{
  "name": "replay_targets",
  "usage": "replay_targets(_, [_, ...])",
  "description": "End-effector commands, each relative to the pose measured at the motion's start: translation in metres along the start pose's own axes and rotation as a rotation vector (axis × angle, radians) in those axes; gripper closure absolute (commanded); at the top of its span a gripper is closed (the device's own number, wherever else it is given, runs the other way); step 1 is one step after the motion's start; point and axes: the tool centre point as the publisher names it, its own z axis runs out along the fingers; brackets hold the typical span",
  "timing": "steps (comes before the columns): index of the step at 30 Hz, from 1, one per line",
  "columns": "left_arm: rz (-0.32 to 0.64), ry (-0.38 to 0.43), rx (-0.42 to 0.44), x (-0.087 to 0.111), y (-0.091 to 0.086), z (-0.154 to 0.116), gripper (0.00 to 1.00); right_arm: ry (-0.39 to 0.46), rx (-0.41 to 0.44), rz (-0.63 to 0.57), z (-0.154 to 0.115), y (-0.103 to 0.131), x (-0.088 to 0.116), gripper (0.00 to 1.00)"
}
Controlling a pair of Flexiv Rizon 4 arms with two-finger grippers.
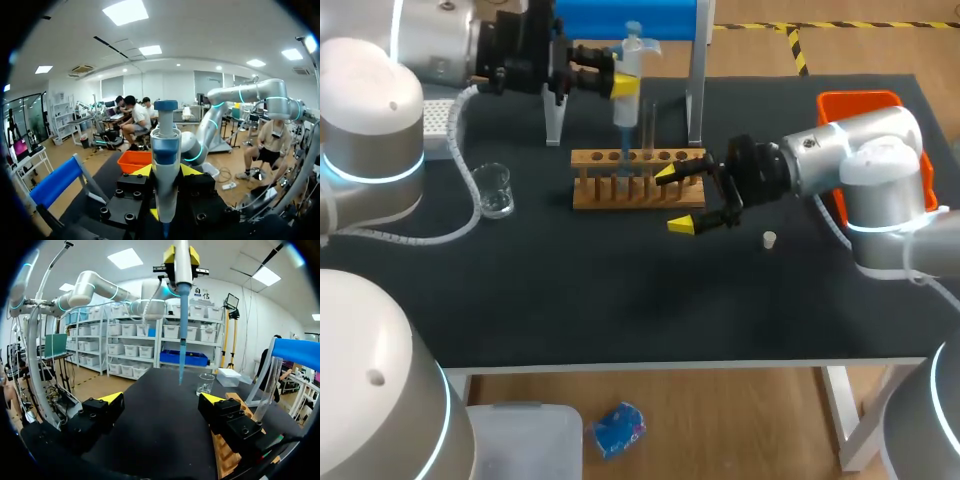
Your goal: Invert the test tube, pick up the pipette, mount the tip to pipette, aspirate from beaker and dispense into the tube, eject the tip, return the pipette, and cap with the stopper.
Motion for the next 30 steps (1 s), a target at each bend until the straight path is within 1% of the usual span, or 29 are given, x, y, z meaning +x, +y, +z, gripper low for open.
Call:
replay_targets(1, [0.003, -0.044, 0.018, -0.010, 0.018, -0.040, 1.00, 0.001, 0.000, -0.001, -0.001, 0.000, 0.000, 0.00])
replay_targets(7, [0.029, -0.109, 0.041, -0.038, 0.034, -0.091, 1.00, 0.001, 0.000, -0.001, -0.001, 0.000, 0.000, 0.00])
replay_targets(10, [0.025, -0.133, 0.037, -0.051, 0.043, -0.116, 1.00, 0.001, 0.000, -0.001, -0.001, 0.000, 0.000, 0.00])
replay_targets(14, [0.023, -0.145, 0.019, -0.066, 0.053, -0.142, 1.00, 0.001, 0.000, -0.001, -0.001, 0.000, 0.000, 0.00])
replay_targets(18, [0.025, -0.143, 0.002, -0.074, 0.058, -0.160, 1.00, 0.001, 0.000, -0.001, -0.001, 0.000, 0.000, 0.00])
replay_targets(22, [0.037, -0.146, 0.009, -0.080, 0.062, -0.173, 1.00, 0.001, 0.000, -0.001, -0.001, 0.000, 0.000, 0.00])
replay_targets(30, [0.031, -0.152, 0.012, -0.086, 0.075, -0.179, 1.00, 0.001, 0.000, -0.001, -0.001, 0.000, 0.000, 0.00])
